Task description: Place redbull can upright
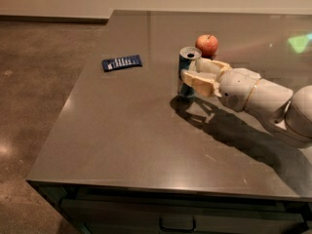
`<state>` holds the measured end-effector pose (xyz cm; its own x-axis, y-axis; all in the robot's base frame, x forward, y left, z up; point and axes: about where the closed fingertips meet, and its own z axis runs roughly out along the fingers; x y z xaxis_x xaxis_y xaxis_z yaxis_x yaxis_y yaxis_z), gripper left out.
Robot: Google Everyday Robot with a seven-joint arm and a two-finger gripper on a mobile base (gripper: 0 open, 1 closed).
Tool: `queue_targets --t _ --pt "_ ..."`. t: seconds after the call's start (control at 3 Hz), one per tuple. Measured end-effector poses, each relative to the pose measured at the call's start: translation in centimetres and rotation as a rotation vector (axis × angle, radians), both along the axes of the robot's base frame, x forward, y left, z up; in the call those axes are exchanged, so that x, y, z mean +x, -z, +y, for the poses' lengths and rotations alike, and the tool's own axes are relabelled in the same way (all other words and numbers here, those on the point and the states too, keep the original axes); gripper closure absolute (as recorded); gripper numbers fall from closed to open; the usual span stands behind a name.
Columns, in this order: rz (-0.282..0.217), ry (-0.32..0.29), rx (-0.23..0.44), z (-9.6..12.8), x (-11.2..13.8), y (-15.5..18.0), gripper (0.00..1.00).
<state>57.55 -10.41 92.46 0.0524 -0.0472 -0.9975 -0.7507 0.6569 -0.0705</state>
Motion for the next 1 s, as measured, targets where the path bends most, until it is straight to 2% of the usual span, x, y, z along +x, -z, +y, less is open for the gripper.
queue_targets --t 1.0 --pt "0.001 0.007 0.014 -0.69 -0.12 0.69 0.13"
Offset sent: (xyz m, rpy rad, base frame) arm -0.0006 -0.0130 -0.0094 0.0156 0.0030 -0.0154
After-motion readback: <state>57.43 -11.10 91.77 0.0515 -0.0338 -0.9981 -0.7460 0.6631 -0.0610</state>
